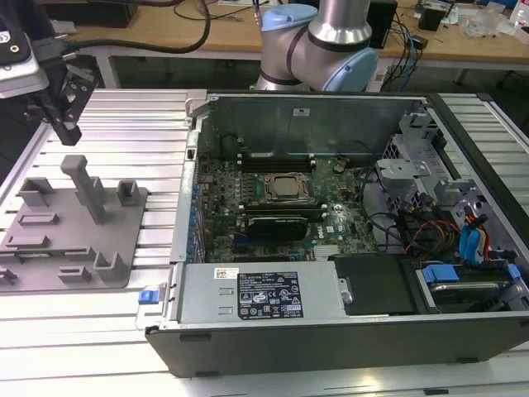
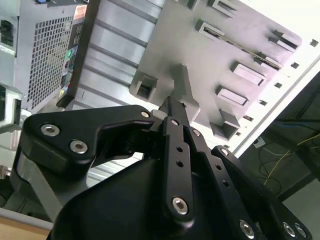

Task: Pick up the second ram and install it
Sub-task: 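Reach for the second ram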

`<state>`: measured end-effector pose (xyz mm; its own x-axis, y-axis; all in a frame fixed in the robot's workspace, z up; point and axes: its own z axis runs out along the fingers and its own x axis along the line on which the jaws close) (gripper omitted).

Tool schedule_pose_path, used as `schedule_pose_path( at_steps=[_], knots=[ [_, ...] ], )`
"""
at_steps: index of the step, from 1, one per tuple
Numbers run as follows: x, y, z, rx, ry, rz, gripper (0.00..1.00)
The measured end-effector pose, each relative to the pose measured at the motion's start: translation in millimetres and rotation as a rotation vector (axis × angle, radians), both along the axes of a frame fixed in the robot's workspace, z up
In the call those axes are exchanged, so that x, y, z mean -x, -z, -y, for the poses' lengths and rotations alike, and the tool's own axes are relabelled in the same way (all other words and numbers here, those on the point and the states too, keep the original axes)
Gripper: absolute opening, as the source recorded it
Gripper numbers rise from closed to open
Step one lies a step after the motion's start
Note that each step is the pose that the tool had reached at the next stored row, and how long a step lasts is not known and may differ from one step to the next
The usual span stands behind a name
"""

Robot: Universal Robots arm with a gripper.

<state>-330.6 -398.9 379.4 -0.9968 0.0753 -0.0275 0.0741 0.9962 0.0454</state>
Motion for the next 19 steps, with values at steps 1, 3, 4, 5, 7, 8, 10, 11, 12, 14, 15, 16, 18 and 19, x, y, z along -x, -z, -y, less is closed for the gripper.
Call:
schedule_pose_path(
  at_steps=[1,3,4,5,7,8,10,11,12,14,15,16,18,19],
  knots=[
    [3.8,1.7,0.2,0.0,0.0,0.0001,0.08],
    [9.0,4.4,0.9,0.0,0.0,0.0,0.08],
    [13.1,6.3,1.5,-0.0001,0.0,0.0,0.08],
    [16.3,7.6,1.9,0.0,0.0,0.0,0.08],
    [22.7,9.3,2.1,0.0,0.0,0.0,0.08],
    [24.8,9.6,2.3,-0.0001,0.0,0.0,0.08],
    [29.1,10.0,2.7,0.0,0.0,0.0,0.08],
    [31.9,10.3,2.8,0.0,0.0,0.0,0.08],
    [35.4,10.8,2.9,0.0,0.0,0.0,0.08],
    [39.6,11.2,2.9,-0.0001,0.0,0.0001,0.08],
    [44.5,11.9,3.0,0.0,0.0,0.0,0.08],
    [47.0,12.3,3.0,-0.0001,0.0,0.0001,0.08],
    [51.6,13.3,3.4,-0.0001,0.0,0.0,0.08],
    [53.4,13.6,3.5,-0.0001,0.0,0.0,0.08]
  ],
)
